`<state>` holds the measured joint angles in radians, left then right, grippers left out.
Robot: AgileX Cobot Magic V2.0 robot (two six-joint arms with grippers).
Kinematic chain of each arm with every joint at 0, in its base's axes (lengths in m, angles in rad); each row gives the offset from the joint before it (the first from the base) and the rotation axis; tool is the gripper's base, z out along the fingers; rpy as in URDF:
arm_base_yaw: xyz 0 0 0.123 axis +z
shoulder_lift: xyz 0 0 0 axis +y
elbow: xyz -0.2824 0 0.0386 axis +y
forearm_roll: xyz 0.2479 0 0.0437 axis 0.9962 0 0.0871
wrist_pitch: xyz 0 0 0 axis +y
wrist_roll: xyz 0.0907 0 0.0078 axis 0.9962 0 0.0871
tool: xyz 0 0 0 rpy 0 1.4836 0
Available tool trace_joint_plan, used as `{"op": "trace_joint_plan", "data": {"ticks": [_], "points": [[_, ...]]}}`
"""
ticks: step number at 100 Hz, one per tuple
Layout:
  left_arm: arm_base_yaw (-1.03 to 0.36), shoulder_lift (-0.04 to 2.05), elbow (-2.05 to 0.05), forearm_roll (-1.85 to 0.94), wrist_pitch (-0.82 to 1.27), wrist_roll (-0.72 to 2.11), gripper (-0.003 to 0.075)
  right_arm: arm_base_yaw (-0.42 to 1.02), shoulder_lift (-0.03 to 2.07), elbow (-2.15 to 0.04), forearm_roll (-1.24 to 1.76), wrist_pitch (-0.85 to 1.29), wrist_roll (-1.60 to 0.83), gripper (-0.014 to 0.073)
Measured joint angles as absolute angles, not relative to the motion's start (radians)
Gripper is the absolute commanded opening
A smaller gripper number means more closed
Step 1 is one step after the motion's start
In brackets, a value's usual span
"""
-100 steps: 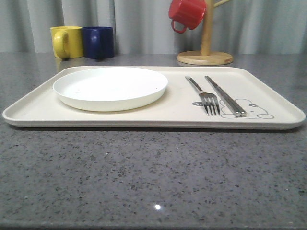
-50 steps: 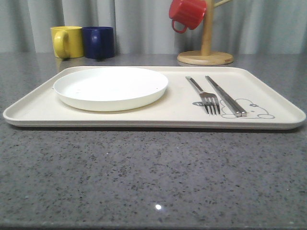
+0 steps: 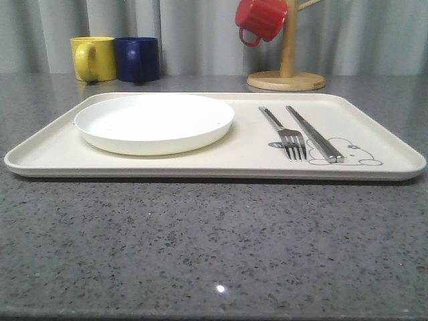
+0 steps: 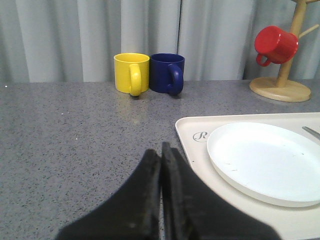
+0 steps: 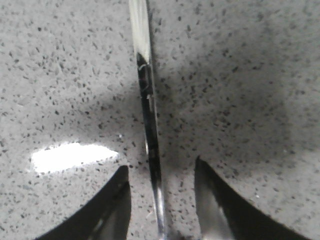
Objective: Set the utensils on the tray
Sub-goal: 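Move the right gripper back over the silver spoon and grasp it, then place the spoon on the tray beside the chopsticks and open the right gripper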
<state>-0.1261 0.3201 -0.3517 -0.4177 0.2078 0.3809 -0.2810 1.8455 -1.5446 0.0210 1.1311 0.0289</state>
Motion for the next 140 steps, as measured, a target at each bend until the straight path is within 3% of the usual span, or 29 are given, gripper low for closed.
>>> {"op": "trace_joint_plan", "data": {"ticks": [31,36,55,94,140], "points": [[-0.126,0.32,-0.352,-0.418,0.208,0.381,-0.0018,-0.281,1.877,-1.545,0.025,1.129,0.027,0.0303],[-0.126,0.32,-0.352,-0.418,0.208,0.381,-0.0018,-0.281,1.877,-1.545,0.025,1.129,0.027,0.0253],[-0.126,0.32,-0.352,-0.418,0.208,0.381,-0.0018,-0.281,1.878,-1.545,0.025,1.141,0.027,-0.0076],[-0.126,0.32,-0.352,-0.418,0.208,0.381,-0.0018,-0.24,1.765,-1.544,0.066,1.189,0.027,-0.0057],[-0.126,0.32,-0.352,-0.418,0.208,0.381,-0.0018,0.136,1.67,-1.544,0.077,1.169,0.196,-0.0057]]}}
